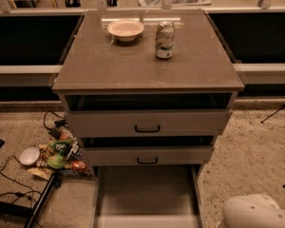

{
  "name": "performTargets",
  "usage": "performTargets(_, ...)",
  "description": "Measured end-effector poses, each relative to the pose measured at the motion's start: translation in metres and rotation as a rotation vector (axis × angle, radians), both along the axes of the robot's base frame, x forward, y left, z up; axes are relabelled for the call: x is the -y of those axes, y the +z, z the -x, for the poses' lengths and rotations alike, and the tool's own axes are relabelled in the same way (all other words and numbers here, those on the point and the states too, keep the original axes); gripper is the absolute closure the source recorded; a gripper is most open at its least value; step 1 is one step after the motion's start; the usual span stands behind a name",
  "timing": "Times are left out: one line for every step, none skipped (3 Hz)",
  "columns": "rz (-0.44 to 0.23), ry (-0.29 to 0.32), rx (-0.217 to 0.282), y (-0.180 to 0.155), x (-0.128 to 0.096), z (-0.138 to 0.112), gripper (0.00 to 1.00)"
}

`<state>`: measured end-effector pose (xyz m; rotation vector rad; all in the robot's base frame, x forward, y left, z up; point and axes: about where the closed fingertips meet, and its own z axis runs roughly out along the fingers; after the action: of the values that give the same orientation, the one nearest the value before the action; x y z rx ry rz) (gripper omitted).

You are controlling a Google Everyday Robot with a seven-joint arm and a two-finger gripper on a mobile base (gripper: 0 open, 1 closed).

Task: Open bottom drawer

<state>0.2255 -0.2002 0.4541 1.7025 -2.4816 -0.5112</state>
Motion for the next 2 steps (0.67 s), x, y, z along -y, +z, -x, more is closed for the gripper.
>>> performTargets(-0.026, -0.008, 0.1, 0.054, -0.004, 0.031, 0.0)
performTargets(0.006, -0.02, 0.227, 0.102, -0.001, 0.049, 0.0)
